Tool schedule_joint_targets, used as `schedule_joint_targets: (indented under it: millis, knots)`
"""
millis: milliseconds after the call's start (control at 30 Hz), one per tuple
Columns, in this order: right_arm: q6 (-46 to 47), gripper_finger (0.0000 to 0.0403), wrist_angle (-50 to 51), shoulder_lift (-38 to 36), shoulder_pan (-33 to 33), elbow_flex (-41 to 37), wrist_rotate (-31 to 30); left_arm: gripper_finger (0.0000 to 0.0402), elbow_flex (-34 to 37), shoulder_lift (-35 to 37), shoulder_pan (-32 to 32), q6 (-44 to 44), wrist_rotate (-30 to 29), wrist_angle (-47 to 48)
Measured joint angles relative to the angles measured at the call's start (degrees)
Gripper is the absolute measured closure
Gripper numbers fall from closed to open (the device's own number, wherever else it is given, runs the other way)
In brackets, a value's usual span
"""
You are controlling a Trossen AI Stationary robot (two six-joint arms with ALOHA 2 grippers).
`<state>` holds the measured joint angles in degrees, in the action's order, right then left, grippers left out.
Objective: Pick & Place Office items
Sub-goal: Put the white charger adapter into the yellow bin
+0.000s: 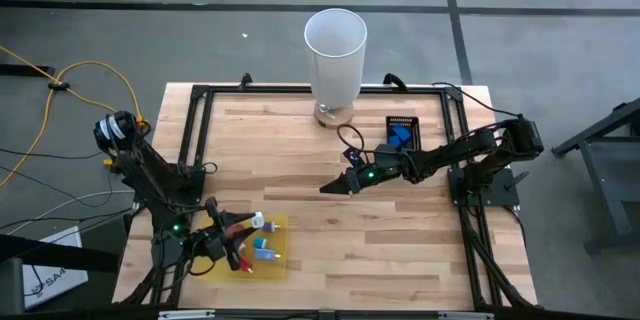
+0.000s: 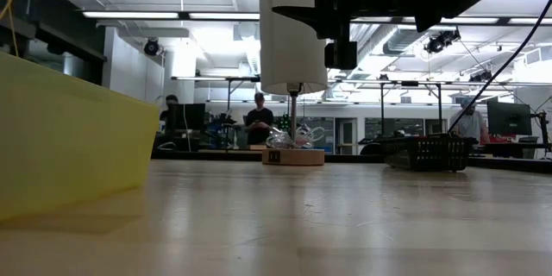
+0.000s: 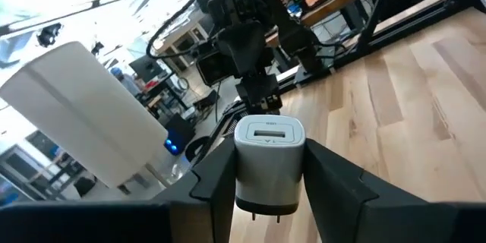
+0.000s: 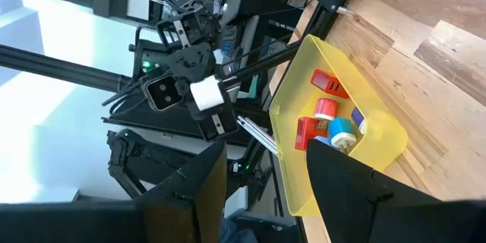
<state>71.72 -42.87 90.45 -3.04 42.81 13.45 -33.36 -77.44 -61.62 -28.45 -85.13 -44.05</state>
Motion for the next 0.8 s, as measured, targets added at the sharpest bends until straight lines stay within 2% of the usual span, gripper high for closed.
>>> schedule_joint_targets:
  millis: [600, 800]
  knots:
    - [0.0, 0.0233, 0.0, 0.0, 0.0, 0.0, 0.0, 0.0275, 0.0, -6.7, -1.2, 29.6, -0.3, -0.2]
    - [0.0, 0.0233, 0.0, 0.0, 0.0, 0.0, 0.0, 0.0275, 0.0, -8.7, -2.1, 34.4, -0.6, -0.1]
